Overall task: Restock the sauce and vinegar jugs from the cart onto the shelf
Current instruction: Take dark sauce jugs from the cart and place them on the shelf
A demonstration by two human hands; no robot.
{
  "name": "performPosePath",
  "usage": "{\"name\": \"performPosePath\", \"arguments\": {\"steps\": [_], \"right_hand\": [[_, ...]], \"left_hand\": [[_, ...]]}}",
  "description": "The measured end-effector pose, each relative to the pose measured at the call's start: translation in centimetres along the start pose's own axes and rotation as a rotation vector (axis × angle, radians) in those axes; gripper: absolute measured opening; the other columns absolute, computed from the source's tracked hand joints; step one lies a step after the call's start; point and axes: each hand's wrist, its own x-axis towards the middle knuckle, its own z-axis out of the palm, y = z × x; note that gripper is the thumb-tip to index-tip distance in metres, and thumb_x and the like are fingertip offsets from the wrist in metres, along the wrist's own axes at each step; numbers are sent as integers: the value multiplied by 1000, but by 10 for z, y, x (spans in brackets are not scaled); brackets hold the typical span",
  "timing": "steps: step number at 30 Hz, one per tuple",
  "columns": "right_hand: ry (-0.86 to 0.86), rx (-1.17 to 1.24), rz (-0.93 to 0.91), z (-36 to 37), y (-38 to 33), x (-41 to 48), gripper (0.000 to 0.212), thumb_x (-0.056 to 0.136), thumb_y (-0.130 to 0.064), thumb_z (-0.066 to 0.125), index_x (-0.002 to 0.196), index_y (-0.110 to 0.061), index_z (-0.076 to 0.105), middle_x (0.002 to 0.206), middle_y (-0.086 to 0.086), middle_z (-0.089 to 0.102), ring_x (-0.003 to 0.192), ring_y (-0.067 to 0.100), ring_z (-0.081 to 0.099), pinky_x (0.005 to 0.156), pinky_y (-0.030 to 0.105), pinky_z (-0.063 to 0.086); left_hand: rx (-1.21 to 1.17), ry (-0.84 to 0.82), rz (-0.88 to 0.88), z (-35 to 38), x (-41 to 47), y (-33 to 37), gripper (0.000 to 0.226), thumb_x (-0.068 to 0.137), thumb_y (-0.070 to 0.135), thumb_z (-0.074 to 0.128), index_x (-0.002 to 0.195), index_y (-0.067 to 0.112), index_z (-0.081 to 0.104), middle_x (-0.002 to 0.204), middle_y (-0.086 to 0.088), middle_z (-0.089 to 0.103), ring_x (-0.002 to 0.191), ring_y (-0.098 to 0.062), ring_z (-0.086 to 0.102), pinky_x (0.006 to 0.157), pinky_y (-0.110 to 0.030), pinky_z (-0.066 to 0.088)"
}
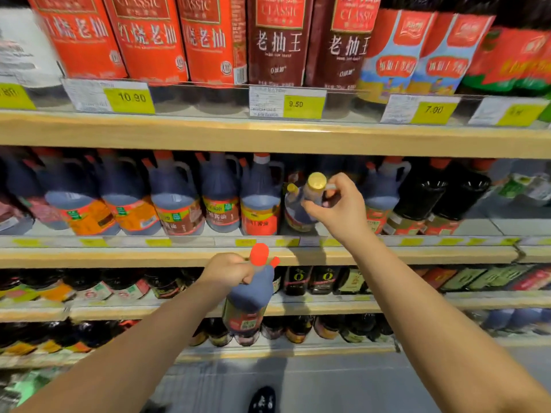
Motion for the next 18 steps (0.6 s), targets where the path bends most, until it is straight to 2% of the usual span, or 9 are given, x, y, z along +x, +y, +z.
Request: {"name": "performPosePath", "arguments": {"steps": [2, 4, 6, 8, 14, 16, 18], "right_hand": [[0, -4, 65, 8, 7, 11, 38, 71, -18, 80, 76, -10, 43, 74, 6, 45, 66, 17, 44, 56, 23, 34], [9, 10, 95, 13, 12, 24, 40, 70, -18, 81, 73, -15, 41, 68, 0, 42, 60, 10, 41, 50, 13, 32], [16, 74, 128, 15, 19, 37, 40, 69, -13, 81, 77, -17, 42, 68, -5, 44, 58, 1, 45, 50, 8, 34], [18, 197, 167, 16, 27, 49, 41, 69, -6, 79, 88, -22, 47, 76, -11, 52, 66, -8, 50, 56, 4, 39], [-14, 306, 186, 29, 52, 63, 46, 70, -2, 74, 101, -29, 55, 83, -14, 52, 76, 0, 51, 61, 5, 42], [7, 296, 180, 31, 55, 65, 47, 68, -7, 75, 97, -38, 55, 87, -13, 54, 81, 7, 52, 65, 9, 44], [-3, 290, 231, 32, 61, 67, 51, 68, -14, 77, 111, -33, 56, 106, -5, 57, 101, 16, 53, 80, 22, 49]], "left_hand": [[-20, 11, 19, 0, 8, -1, 35, 66, -8, 52, 43, 12, 36, 60, -11, 30, 63, -21, 29, 53, -29, 21], [-54, 29, 29, -1, 13, 1, 32, 66, -9, 52, 45, 10, 38, 65, -14, 34, 65, -21, 34, 56, -31, 25], [-75, 45, 43, 2, 14, 1, 33, 66, -9, 53, 43, 11, 40, 63, -13, 37, 63, -21, 36, 55, -29, 26], [-95, 49, 64, 4, 14, -2, 40, 65, -9, 53, 36, 16, 40, 54, -8, 36, 57, -19, 37, 52, -27, 26], [-87, 42, 75, 19, 4, -20, 40, 61, -1, 58, 30, 16, 40, 40, 5, 35, 51, -16, 35, 50, -26, 25], [-89, 29, 63, 24, -5, -24, 25, 51, 8, 56, 33, 17, 41, 42, 4, 34, 51, -15, 32, 49, -26, 22], [-109, 8, 72, 28, -12, -25, 11, 42, 11, 50, 38, 16, 40, 49, -2, 32, 55, -17, 30, 52, -27, 20]]}}
